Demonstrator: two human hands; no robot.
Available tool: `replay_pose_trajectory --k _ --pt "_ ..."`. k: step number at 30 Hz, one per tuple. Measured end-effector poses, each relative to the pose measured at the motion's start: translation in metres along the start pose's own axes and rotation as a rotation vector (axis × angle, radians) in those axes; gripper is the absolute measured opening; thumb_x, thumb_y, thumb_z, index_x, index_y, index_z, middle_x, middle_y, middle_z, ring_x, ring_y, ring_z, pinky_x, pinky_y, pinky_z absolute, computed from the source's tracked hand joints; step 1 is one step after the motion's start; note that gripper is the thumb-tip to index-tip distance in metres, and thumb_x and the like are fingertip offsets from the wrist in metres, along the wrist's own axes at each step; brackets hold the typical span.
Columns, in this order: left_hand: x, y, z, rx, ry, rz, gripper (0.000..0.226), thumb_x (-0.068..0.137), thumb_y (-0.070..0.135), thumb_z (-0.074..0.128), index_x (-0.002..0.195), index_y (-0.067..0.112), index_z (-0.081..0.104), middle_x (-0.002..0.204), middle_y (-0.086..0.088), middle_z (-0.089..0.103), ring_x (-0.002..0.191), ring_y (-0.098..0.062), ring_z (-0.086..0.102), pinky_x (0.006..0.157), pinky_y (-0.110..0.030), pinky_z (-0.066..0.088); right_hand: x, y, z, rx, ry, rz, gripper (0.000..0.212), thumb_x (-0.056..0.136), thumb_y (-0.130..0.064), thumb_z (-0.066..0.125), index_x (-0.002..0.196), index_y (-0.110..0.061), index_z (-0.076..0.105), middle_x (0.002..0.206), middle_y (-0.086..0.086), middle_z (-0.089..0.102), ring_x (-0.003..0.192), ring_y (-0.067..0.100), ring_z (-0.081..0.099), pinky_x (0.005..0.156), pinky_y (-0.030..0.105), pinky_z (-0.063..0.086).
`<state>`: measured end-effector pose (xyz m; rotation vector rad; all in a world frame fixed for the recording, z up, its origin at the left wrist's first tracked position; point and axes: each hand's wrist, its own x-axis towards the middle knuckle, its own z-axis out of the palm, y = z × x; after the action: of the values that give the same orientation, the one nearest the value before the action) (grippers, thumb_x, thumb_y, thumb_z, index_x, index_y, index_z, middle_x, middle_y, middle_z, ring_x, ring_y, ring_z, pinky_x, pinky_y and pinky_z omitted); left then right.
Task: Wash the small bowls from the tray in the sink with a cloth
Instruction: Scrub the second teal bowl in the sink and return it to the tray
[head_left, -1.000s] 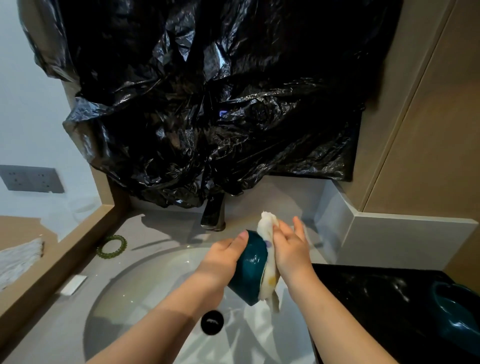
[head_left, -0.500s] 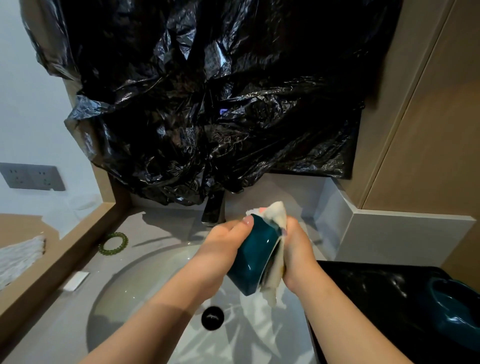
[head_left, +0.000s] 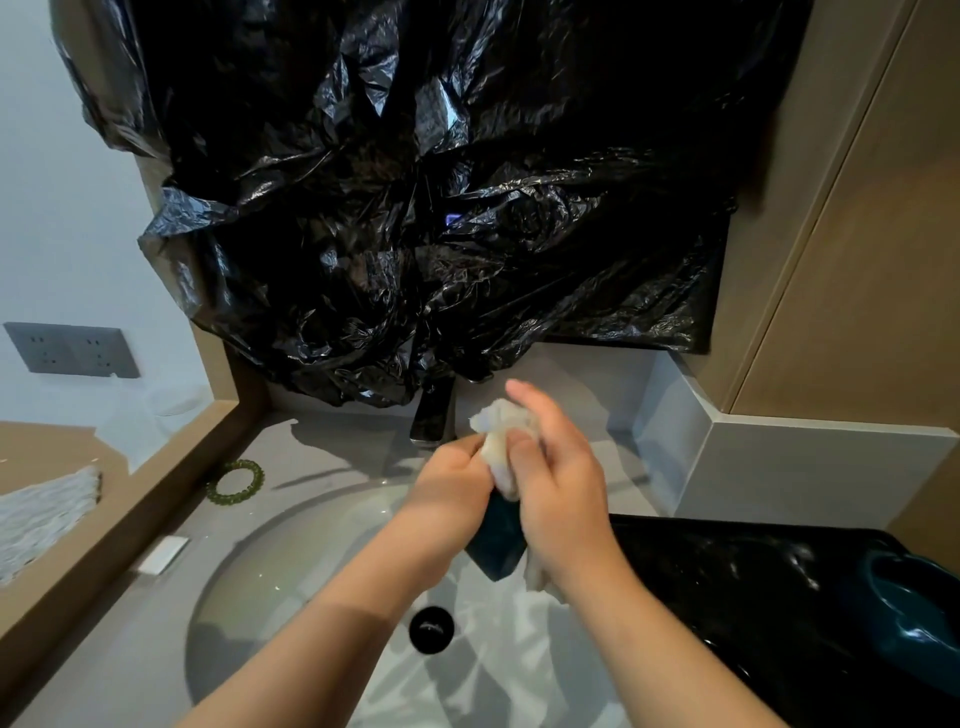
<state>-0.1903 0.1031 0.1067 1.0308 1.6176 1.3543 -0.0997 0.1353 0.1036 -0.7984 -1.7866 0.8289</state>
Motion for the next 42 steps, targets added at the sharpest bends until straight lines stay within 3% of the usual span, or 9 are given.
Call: replay_pose_trajectory --k 5,9,14,23,27,31,36,39,42 --pt "-0.006 0.01 -0.008 -0.102 -0.09 0.06 0.053 0.077 0.052 0.055 0.091 0.001 0.063 0.083 -0.018 0.066 0.08 -0.029 0.061 0.08 -0.041 0.046 0.021 0.009 -0.017 0.594 -0.085 0.573 0.023 0.086 -0.027 0.041 0.084 -0.019 0.062 0.081 0.006 0.062 0.077 0.021 0.057 0.073 0.032 0.044" --pt "-0.001 0.01 -0.006 -0.297 0.032 -0.052 0.032 0.094 0.038 0.05 0.086 0.013 0.068 0.083 -0.009 0.071 0.081 -0.027 0.065 0.085 -0.041 0.05 0.009 0.022 -0.011 0.74 -0.012 0.752 0.034 0.088 -0.035 0.037 0.08 -0.014 0.063 0.082 0.011 0.066 0.083 0.028 0.06 0.081 0.039 0.046" --pt "0.007 -0.003 -0.002 -0.518 0.105 -0.199 0.044 0.093 0.045 0.049 0.104 0.006 0.067 0.096 -0.015 0.071 0.087 -0.03 0.066 0.084 -0.041 0.051 -0.003 0.022 0.003 0.532 0.111 0.687 0.026 0.092 -0.041 0.039 0.104 -0.032 0.061 0.107 0.002 0.064 0.102 0.025 0.059 0.097 0.049 0.046" --pt "0.013 -0.019 0.015 -0.644 0.212 -0.313 0.034 0.097 0.04 0.044 0.106 0.014 0.065 0.103 -0.014 0.071 0.096 -0.031 0.066 0.081 -0.038 0.053 -0.027 0.006 0.025 0.063 -0.021 0.252 0.045 0.096 -0.038 0.033 0.141 -0.043 0.03 0.143 -0.024 0.029 0.133 0.0 0.029 0.115 0.028 0.023" --pt "0.007 -0.011 0.019 -0.503 0.187 -0.21 0.026 0.098 0.021 0.042 0.105 0.008 0.063 0.088 -0.01 0.067 0.08 -0.025 0.063 0.059 -0.03 0.048 0.007 0.003 0.013 -0.062 -0.082 0.174 0.045 0.098 -0.025 0.038 0.14 -0.04 0.033 0.144 -0.013 0.04 0.131 0.01 0.037 0.108 0.03 0.032" --pt "0.006 0.008 0.008 -0.85 0.081 -0.304 0.032 0.097 0.031 0.047 0.095 0.007 0.068 0.083 -0.009 0.071 0.079 -0.022 0.066 0.068 -0.031 0.05 -0.006 0.018 0.015 -0.191 -0.02 -0.172 0.035 0.093 -0.031 0.036 0.125 -0.029 0.05 0.145 -0.004 0.04 0.135 0.015 0.034 0.109 0.034 0.032" --pt "0.002 0.019 -0.001 -1.107 -0.027 -0.424 0.054 0.095 0.041 0.045 0.088 -0.008 0.066 0.083 -0.023 0.071 0.065 -0.032 0.071 0.068 -0.04 0.05 -0.023 0.047 0.014 -0.398 0.065 -0.436 0.035 0.101 -0.043 0.023 0.128 -0.035 0.043 0.148 -0.003 0.026 0.139 0.017 0.021 0.112 0.03 0.018" --pt "-0.002 0.017 0.004 -1.118 0.036 -0.443 0.048 0.096 0.042 0.046 0.107 -0.001 0.064 0.103 -0.018 0.07 0.085 -0.03 0.067 0.069 -0.039 0.051 -0.019 0.042 0.007 -0.275 0.079 -0.391 0.034 0.098 -0.05 0.026 0.126 -0.044 0.044 0.144 -0.017 0.036 0.135 0.01 0.029 0.11 0.027 0.024" --pt "-0.003 0.01 0.008 -1.069 0.124 -0.385 0.042 0.096 0.04 0.046 0.117 0.007 0.062 0.113 -0.014 0.066 0.092 -0.028 0.064 0.069 -0.04 0.05 -0.008 0.029 0.003 0.33 0.142 0.172 0.029 0.091 -0.045 0.042 0.109 -0.04 0.063 0.12 -0.017 0.061 0.117 0.012 0.053 0.102 0.036 0.04"
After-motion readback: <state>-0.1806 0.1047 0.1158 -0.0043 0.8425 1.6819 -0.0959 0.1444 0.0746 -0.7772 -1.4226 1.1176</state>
